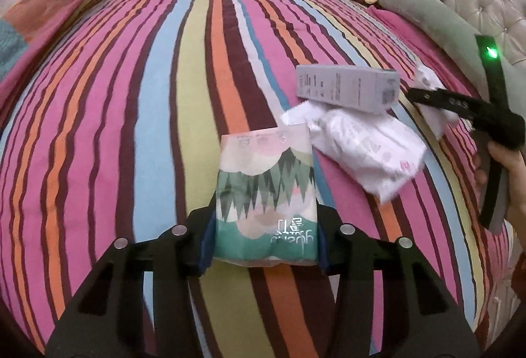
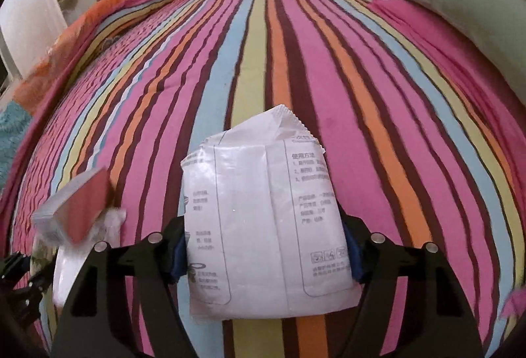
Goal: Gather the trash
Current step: 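Carry the tissue pack and wipes pack with both tools toward the wastebasket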
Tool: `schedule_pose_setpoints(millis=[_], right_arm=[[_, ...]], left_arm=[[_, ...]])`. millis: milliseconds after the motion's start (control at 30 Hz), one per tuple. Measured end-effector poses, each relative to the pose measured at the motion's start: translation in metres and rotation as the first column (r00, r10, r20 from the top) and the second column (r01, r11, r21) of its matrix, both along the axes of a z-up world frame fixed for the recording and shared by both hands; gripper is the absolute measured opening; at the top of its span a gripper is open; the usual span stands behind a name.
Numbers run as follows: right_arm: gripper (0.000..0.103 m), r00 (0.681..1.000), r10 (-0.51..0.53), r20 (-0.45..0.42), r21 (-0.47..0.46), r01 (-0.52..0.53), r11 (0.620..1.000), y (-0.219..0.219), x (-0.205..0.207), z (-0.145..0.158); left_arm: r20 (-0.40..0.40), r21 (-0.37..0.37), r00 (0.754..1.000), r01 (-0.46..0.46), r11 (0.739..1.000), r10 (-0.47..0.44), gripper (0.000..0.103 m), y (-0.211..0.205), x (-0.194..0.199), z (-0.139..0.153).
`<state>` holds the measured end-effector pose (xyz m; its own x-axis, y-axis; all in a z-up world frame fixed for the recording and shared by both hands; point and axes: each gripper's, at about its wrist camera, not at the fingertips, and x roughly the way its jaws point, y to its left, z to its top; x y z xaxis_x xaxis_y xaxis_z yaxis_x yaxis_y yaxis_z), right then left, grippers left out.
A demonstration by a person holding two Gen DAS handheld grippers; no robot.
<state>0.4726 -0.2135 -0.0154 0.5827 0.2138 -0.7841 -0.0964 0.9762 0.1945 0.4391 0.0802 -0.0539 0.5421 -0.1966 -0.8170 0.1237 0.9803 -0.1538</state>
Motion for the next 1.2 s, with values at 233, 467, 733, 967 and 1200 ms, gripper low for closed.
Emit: schedule_pose_setpoints(millis=[233,467,733,967,1200], right_arm=[[0.068,1.0,-0.024,-0.006,0.043,0.025,0.999,-0.011,-0.074,0.009],[0.068,0.998,-0.045,-0.047,0.106,0.05,0.993,-0.015,-0.142,0.004],[0.068,0.998,-0.043,-0.039,0.14,0.048,0.989,-0.007,-0.191,0.014],[0.068,1.0,-0.026,-0.015,0.154,0.028,0.988,-0.003,-0.23,0.023],[0.068,1.0,-0.017,-0.003,0.171,0.017,0.985,-0.001,-0.28,0.026]], left_arm=[[-0.014,-0.005,0.999,-0.03,1.0,0.03,0.046,0.005,-0.05,0.006],[-0.028,0.005,0.999,-0.029,1.0,0.029,0.046,0.002,-0.108,0.006],[-0.037,-0.01,0.999,-0.039,0.999,0.038,0.046,0.004,-0.165,0.008],[-0.033,-0.009,0.999,-0.036,0.999,0.036,0.046,0.003,-0.209,0.013],[-0.031,-0.013,0.999,-0.016,1.0,0.016,0.046,-0.004,-0.251,0.015]])
